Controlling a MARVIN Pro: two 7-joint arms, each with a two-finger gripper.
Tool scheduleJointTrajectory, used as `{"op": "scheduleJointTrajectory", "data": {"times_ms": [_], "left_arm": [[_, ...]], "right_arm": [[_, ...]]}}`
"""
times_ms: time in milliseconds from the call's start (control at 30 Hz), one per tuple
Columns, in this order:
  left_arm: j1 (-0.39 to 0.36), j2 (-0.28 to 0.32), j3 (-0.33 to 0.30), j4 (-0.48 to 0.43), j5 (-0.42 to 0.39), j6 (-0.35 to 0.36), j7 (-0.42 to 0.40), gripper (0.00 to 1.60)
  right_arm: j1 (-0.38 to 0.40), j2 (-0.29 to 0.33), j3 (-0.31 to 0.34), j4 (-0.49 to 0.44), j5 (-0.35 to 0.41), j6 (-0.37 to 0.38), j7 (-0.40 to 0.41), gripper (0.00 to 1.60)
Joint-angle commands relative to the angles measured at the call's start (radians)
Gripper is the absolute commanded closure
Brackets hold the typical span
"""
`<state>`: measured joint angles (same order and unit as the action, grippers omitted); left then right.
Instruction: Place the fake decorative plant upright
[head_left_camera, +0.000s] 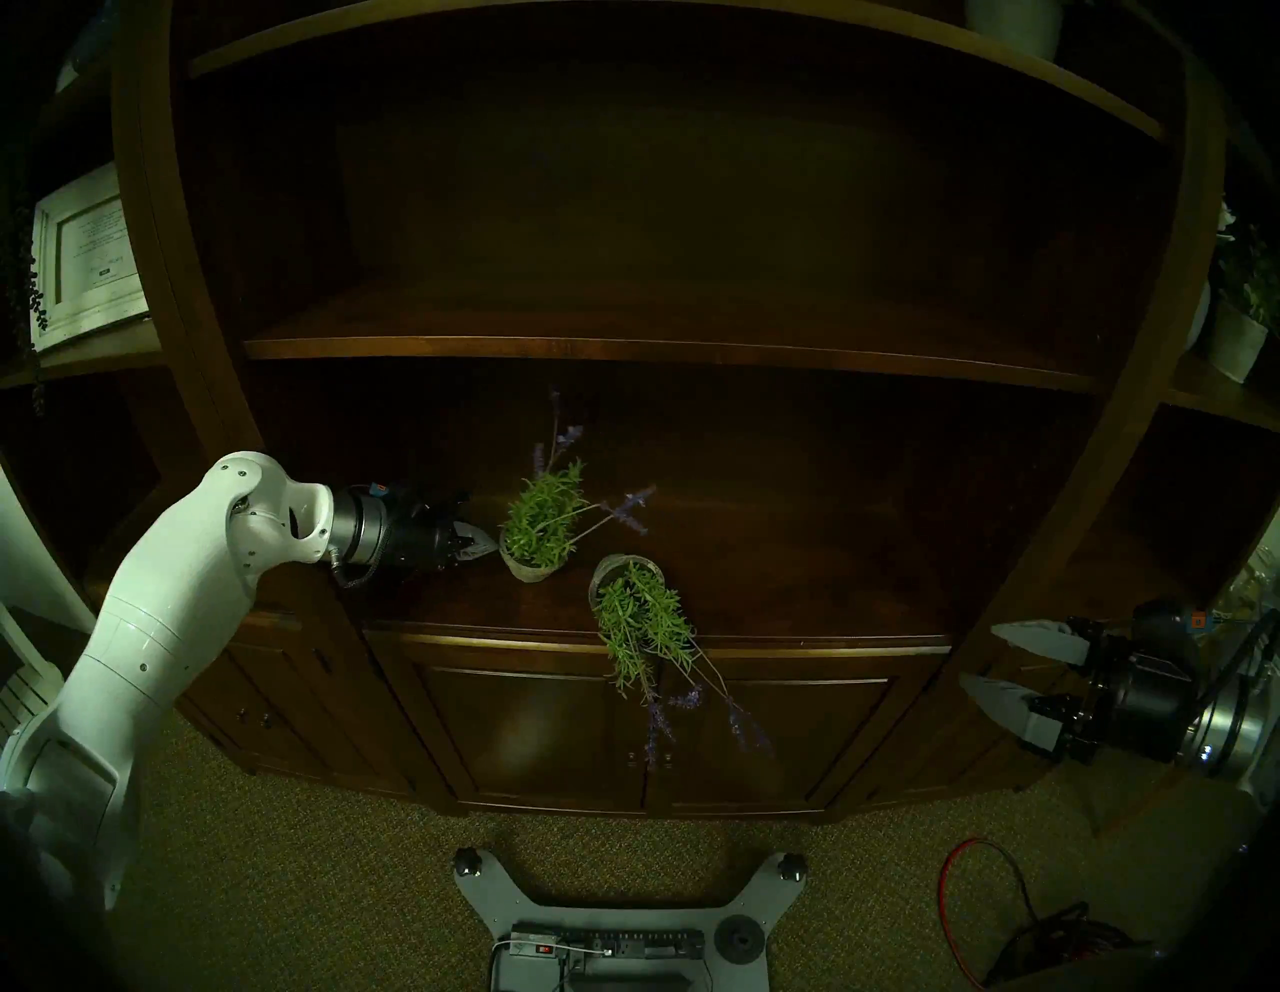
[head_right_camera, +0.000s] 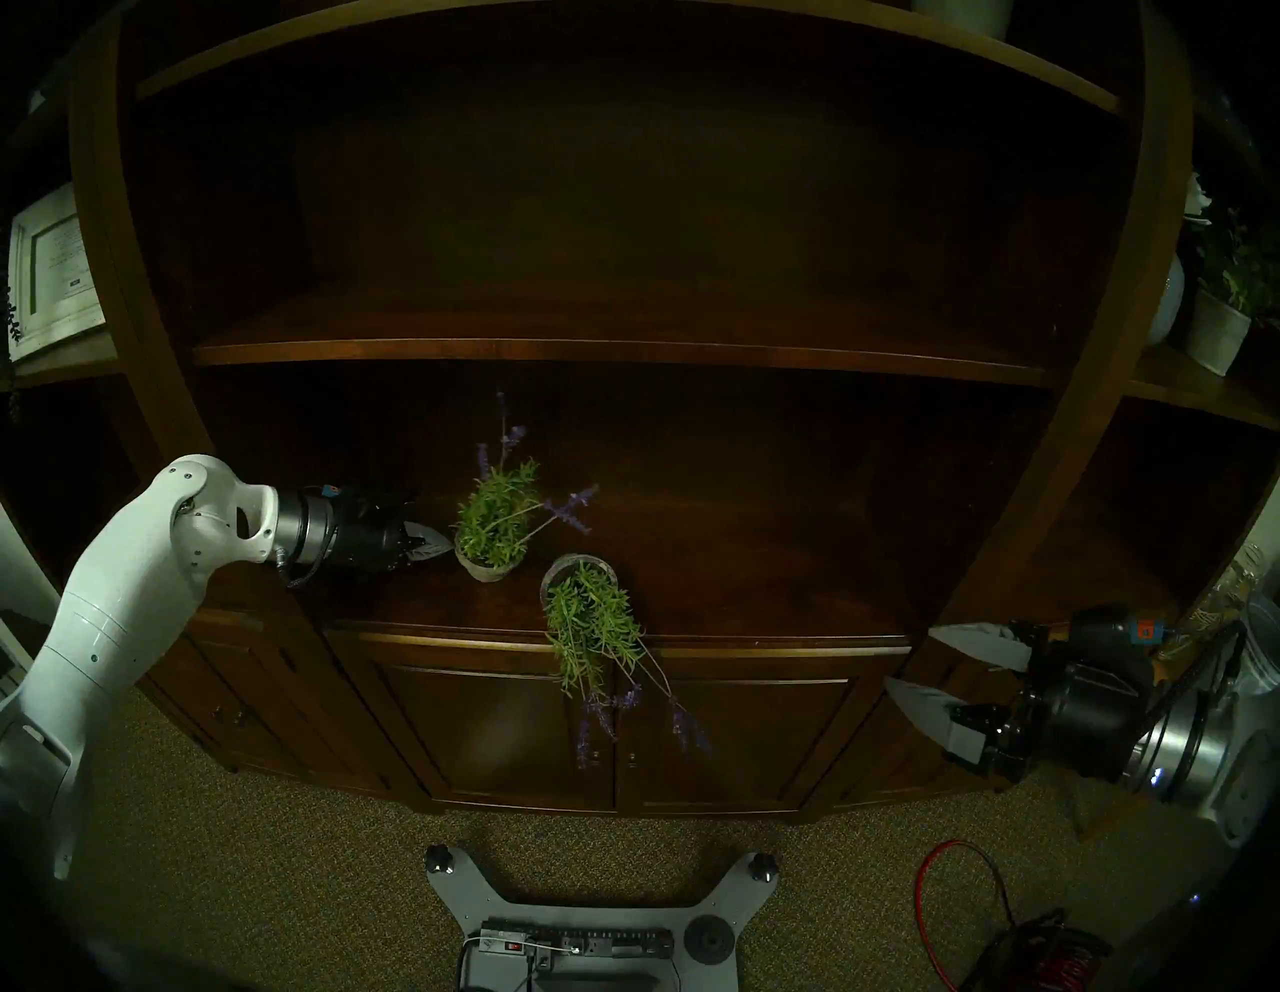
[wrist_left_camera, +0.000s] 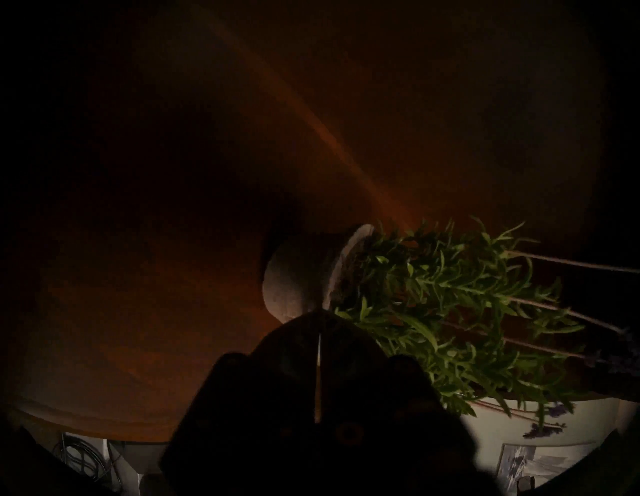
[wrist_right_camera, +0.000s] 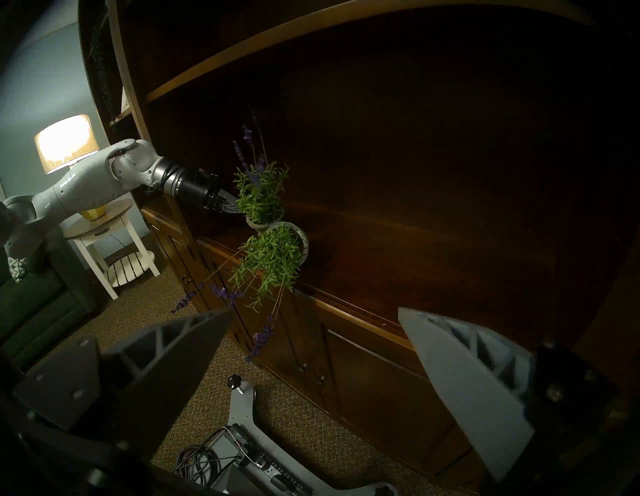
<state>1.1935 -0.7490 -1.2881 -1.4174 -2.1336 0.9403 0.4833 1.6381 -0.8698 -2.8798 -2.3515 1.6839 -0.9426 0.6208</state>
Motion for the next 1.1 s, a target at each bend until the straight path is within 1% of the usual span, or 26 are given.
{"op": "scheduleJointTrajectory", "data": {"times_ms": [0, 567, 767, 800, 867, 900, 933, 1000, 1033, 1067], "left_arm": [[-0.003, 0.030, -0.039, -0.030, -0.008, -0.015, -0.008, 1.60], [0.010, 0.034, -0.040, -0.045, -0.004, -0.029, -0.014, 1.60], [0.066, 0.063, -0.055, -0.111, -0.027, -0.025, -0.025, 1.60], [0.066, 0.063, -0.055, -0.111, -0.027, -0.025, -0.025, 1.60], [0.110, 0.087, -0.072, -0.169, -0.039, -0.028, -0.030, 1.60], [0.112, 0.087, -0.072, -0.168, -0.042, -0.020, -0.034, 1.60], [0.135, 0.099, -0.082, -0.201, -0.049, -0.031, -0.031, 1.60], [0.135, 0.100, -0.083, -0.199, -0.051, -0.022, -0.036, 1.60], [0.162, 0.114, -0.096, -0.236, -0.056, -0.037, -0.031, 1.60], [0.178, 0.127, -0.105, -0.253, -0.061, -0.030, -0.037, 1.60]], "right_arm": [[0.002, 0.000, 0.002, -0.002, -0.002, -0.004, 0.001, 0.00], [0.002, 0.000, 0.002, -0.002, -0.003, -0.004, 0.001, 0.00], [0.002, 0.000, 0.002, -0.002, -0.003, -0.004, 0.001, 0.00], [0.002, 0.000, 0.002, -0.002, -0.003, -0.004, 0.001, 0.00], [0.002, 0.000, 0.002, -0.002, -0.002, -0.004, 0.001, 0.00], [0.002, 0.000, 0.002, -0.002, -0.002, -0.004, 0.001, 0.00], [0.002, 0.000, 0.002, -0.002, -0.002, -0.004, 0.001, 0.00], [0.002, 0.000, 0.002, -0.002, -0.002, -0.004, 0.001, 0.00], [0.002, 0.000, 0.002, -0.002, -0.002, -0.004, 0.001, 0.00], [0.002, 0.000, 0.002, -0.002, -0.002, -0.003, 0.001, 0.00]]}}
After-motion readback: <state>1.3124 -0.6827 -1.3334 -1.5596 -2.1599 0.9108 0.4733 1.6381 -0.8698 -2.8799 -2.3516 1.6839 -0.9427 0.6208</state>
